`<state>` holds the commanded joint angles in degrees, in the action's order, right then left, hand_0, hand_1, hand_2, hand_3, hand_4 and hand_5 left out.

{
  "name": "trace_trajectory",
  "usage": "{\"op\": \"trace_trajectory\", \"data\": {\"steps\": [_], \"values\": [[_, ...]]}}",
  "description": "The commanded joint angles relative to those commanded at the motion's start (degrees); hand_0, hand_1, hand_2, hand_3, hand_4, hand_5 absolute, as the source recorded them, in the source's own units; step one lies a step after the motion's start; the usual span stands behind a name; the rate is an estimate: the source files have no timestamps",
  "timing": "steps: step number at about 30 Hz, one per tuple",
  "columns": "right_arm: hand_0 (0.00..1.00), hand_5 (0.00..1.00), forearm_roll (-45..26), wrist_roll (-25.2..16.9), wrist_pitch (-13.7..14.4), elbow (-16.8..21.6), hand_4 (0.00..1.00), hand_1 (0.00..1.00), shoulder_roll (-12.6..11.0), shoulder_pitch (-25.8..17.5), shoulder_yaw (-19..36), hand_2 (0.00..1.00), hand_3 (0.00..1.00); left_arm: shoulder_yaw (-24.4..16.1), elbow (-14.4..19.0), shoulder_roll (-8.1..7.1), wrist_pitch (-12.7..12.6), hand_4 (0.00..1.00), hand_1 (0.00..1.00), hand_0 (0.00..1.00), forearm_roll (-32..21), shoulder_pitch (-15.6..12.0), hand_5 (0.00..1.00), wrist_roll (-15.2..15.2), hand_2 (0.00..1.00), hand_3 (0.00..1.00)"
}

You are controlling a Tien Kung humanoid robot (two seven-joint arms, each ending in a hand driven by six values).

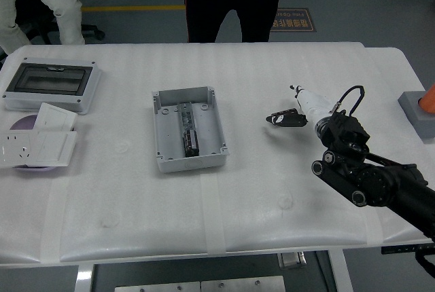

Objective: Pick up the battery,place it into the box

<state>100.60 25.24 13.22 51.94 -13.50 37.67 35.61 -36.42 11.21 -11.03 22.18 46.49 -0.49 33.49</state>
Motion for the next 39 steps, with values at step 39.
{"op": "trace_trajectory", "data": {"steps": [39], "values": [[0.874,0.741,7.91,7.35,4.52,2.33,0.913,0.675,2.20,-2.20,-2.15,0.785,0.916,1.31,-0.05,0.19,-0.55,0.026,0.565,0.531,-1.43,0.19,0.002,-1.37,0.484,0.491]]}}
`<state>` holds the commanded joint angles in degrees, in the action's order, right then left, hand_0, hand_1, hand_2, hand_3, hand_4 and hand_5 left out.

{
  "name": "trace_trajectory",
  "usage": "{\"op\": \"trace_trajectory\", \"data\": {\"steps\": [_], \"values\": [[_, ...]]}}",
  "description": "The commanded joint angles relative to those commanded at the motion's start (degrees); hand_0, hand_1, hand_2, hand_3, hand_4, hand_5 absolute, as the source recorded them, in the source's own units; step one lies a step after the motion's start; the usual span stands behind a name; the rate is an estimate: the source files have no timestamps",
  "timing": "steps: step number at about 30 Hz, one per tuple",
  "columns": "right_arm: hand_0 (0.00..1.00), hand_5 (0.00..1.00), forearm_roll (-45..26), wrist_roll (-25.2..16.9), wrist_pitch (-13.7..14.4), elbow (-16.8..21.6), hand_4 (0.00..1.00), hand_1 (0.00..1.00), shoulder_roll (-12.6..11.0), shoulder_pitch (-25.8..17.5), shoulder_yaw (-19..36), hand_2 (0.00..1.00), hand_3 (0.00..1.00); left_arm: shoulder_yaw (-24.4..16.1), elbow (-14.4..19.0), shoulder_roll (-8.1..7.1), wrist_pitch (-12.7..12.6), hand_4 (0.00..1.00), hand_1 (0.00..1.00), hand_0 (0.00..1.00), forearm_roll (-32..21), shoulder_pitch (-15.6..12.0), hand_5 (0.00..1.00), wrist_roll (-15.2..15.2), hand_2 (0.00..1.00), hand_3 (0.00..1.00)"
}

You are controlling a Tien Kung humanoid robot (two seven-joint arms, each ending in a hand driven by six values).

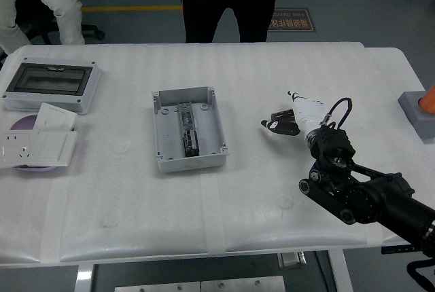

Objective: Pick up the battery,place it into the box

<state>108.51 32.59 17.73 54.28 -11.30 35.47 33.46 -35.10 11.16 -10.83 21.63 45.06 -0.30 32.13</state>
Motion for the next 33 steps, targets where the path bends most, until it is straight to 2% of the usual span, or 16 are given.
{"op": "trace_trajectory", "data": {"steps": [11,12,13,17,18,33], "values": [[0.858,0.736,0.26,1.52,3.94,-1.53,0.885,0.656,0.94,0.28,-1.02,0.764,0.890,0.11,0.06,-0.05,-0.06,0.027,0.565,0.531,0.06,0.20,0.002,-0.16,0.485,0.491],[0.818,0.711,0.33,1.62,4.19,-1.60,0.849,0.605,0.97,0.29,-1.09,0.718,0.857,0.19,0.06,-0.08,-0.07,0.028,0.565,0.531,0.00,0.24,0.002,-0.21,0.487,0.492],[0.818,0.711,0.38,1.75,4.42,-1.72,0.849,0.605,1.03,0.30,-1.19,0.718,0.857,0.33,0.05,-0.10,-0.09,0.028,0.565,0.531,-0.11,0.28,0.002,-0.29,0.487,0.492],[0.818,0.711,0.48,1.94,4.88,-1.89,0.849,0.605,1.16,0.29,-1.60,0.718,0.857,0.74,0.05,-0.11,-0.11,0.028,0.565,0.531,-0.54,0.38,0.002,-0.48,0.487,0.492],[0.760,0.601,0.50,1.97,4.96,-1.91,0.740,0.552,1.21,0.27,-1.74,0.684,0.796,0.77,0.05,-0.10,-0.11,0.034,0.565,0.532,-0.57,0.39,0.002,-0.50,0.489,0.491],[0.754,0.555,0.45,1.42,6.03,-1.99,0.699,0.544,1.65,0.30,-3.61,0.680,0.770,0.87,0.00,-0.34,-0.18,0.035,0.564,0.532,-0.55,0.58,0.002,-0.87,0.490,0.488]]}}
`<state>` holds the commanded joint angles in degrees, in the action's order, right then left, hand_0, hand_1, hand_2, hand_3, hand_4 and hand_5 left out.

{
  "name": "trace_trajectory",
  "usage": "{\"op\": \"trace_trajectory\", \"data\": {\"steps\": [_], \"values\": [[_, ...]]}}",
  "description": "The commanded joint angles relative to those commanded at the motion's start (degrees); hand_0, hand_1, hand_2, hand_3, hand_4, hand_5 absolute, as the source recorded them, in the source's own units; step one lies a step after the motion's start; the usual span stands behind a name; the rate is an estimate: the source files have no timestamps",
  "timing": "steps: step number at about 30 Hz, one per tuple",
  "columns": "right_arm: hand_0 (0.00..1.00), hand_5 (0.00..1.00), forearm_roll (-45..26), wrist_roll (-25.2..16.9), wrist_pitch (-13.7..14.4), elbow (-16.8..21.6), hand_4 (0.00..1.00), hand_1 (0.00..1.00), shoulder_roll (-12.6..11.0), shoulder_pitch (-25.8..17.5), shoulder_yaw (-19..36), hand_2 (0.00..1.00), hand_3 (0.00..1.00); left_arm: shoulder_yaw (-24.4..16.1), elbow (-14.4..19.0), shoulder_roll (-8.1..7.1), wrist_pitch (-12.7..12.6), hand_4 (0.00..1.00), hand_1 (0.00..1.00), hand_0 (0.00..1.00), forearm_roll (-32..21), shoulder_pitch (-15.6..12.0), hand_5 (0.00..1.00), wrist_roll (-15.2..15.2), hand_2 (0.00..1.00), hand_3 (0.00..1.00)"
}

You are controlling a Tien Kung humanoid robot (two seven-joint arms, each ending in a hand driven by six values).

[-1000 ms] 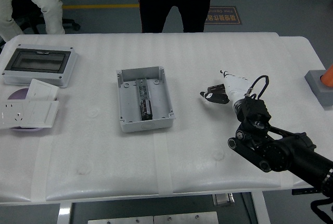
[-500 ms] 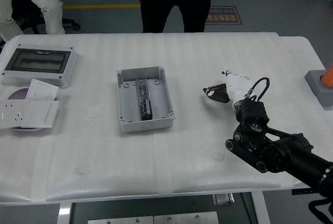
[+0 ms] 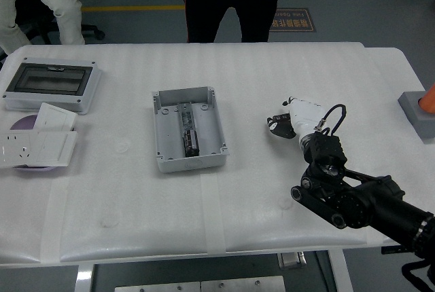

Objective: Pick up the battery,place it into the box

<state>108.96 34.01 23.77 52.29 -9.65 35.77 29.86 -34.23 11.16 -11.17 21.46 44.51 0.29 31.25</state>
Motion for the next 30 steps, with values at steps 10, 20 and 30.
{"op": "trace_trajectory", "data": {"steps": [10,20,30], "values": [[0.744,0.508,1.71,-1.30,2.05,4.40,0.668,0.545,-1.31,0.30,1.07,0.679,0.758,0.61,-0.09,-0.01,-0.31,0.037,0.564,0.533,-0.60,0.10,0.002,-0.62,0.491,0.487],[0.742,0.518,2.73,-1.98,-1.59,3.45,0.672,0.544,-1.13,0.06,1.39,0.678,0.748,0.43,-0.04,-0.01,-0.09,0.041,0.565,0.534,-0.33,0.04,0.002,-0.34,0.496,0.489],[0.840,0.664,2.23,-3.21,-3.78,3.39,0.900,0.636,-1.58,0.20,1.44,0.768,0.916,0.23,-0.07,-0.08,0.07,0.039,0.562,0.533,-0.20,0.14,0.002,-0.22,0.497,0.486]]}}
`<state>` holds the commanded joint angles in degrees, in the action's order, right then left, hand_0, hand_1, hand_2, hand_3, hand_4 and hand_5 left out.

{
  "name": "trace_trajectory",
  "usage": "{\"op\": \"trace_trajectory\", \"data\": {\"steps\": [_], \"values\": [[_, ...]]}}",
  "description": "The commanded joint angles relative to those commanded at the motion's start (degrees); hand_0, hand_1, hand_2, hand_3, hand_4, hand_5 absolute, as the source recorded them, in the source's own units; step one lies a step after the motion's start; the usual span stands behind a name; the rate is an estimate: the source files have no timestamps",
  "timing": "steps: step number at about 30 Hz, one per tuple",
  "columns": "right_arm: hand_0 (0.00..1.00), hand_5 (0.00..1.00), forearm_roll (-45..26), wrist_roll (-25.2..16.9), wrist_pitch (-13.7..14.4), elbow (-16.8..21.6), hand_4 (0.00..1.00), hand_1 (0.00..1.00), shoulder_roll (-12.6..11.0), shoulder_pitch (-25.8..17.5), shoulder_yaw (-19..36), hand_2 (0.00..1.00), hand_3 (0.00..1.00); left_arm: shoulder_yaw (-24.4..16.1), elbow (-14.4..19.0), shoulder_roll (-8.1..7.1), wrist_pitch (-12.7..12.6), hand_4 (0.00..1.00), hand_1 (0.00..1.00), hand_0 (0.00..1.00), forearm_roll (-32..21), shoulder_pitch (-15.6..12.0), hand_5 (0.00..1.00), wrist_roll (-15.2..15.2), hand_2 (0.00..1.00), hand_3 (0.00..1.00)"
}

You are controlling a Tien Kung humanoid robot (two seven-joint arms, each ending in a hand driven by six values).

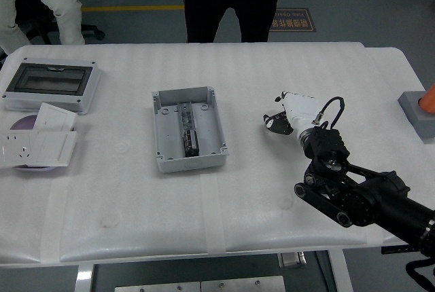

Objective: Pick up the battery,place it into the box

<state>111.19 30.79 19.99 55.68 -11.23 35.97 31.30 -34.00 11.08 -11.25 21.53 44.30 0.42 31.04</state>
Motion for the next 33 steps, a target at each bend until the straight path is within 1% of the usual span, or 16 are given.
{"op": "trace_trajectory", "data": {"steps": [2,3,8,9,21,28,33], "values": [[0.840,0.664,-0.07,-0.04,-0.26,0.03,0.900,0.636,0.00,0.01,-0.11,0.768,0.916,0.17,0.00,0.03,0.02,0.039,0.562,0.533,-0.17,0.02,0.002,-0.04,0.497,0.486],[0.908,0.706,-0.09,-0.04,-0.37,0.02,0.973,0.687,0.01,0.00,-0.15,0.818,0.983,0.27,0.00,0.05,0.02,0.037,0.561,0.533,-0.25,0.04,0.002,-0.08,0.493,0.486],[0.908,0.706,-0.17,-0.07,-0.76,-0.24,0.973,0.687,0.03,-0.07,-0.40,0.818,0.983,0.60,0.00,0.10,0.04,0.037,0.561,0.533,-0.57,0.15,0.002,-0.18,0.493,0.486],[0.923,0.728,-0.20,-0.07,-0.86,-0.25,0.998,0.695,0.01,-0.09,-0.48,0.830,0.991,0.56,0.00,0.09,0.07,0.037,0.561,0.533,-0.52,0.14,0.002,-0.15,0.488,0.483],[0.943,0.733,0.23,0.37,-0.86,-0.75,0.998,0.704,0.02,-0.19,-0.46,0.837,0.997,0.78,-0.01,0.31,0.04,0.034,0.561,0.532,-0.78,0.20,0.002,-0.25,0.486,0.483],[0.947,0.732,0.69,1.10,-0.57,-0.99,0.998,0.704,-0.41,-0.08,-0.35,0.837,0.997,0.65,-0.01,0.23,-0.10,0.036,0.561,0.533,-0.64,0.21,0.002,-0.38,0.483,0.480],[0.951,0.735,0.45,1.35,-0.36,-1.23,0.998,0.704,-0.06,-0.15,-1.18,0.836,0.996,0.74,-0.02,0.29,-0.18,0.027,0.560,0.531,-0.78,0.33,0.002,-0.52,0.483,0.480]]}}
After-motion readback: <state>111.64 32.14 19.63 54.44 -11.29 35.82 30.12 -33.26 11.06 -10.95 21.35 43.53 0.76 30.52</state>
